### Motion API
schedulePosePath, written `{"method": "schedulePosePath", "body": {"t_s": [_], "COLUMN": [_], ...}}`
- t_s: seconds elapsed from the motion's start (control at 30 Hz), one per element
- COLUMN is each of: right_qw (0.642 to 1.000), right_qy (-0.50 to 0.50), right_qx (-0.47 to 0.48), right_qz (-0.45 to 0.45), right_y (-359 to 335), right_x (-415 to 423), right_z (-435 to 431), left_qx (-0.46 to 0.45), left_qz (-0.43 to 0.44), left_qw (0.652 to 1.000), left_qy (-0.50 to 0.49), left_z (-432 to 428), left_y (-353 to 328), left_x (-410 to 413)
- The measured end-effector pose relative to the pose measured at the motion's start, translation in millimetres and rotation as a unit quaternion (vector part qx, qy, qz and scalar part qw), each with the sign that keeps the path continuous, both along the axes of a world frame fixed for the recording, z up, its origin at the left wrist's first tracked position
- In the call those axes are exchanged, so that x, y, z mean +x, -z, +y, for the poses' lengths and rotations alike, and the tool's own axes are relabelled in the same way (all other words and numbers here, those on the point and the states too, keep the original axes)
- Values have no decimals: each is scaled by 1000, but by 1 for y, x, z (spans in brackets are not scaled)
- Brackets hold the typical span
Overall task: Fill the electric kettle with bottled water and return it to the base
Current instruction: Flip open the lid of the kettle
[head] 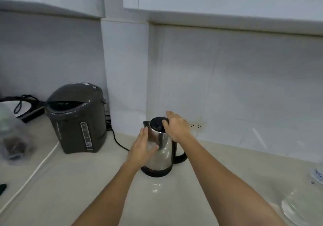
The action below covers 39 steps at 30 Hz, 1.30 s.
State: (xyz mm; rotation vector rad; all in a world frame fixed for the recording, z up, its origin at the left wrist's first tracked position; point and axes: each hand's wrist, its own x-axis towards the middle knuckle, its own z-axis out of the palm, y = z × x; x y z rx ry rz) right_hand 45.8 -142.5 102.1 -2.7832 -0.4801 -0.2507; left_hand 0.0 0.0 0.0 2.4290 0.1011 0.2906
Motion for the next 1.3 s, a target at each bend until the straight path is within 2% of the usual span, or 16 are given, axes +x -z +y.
{"method": "schedulePosePath", "body": {"t_s": [0.13,0.43,0.7,0.87,1.07,1.13,1.2,1.3], "right_qw": [998,988,986,982,984,981,967,944], "right_qy": [22,105,138,167,156,135,100,65], "right_qx": [-21,19,28,67,66,110,192,297], "right_qz": [54,115,87,52,55,89,134,127], "right_y": [9,6,11,17,10,-1,-11,-8], "right_x": [14,31,37,35,35,37,36,30], "right_z": [15,37,42,47,47,37,23,0], "left_qx": [66,33,15,32,-19,-41,-61,-82], "left_qz": [-38,-81,-99,-101,-111,-112,-112,-118], "left_qw": [997,995,994,994,993,991,990,989], "left_qy": [22,44,40,32,46,53,63,44], "left_z": [0,-8,-8,-8,-7,-6,-5,-4], "left_y": [9,34,42,44,46,46,48,49], "left_x": [5,11,13,16,11,12,11,9]}}
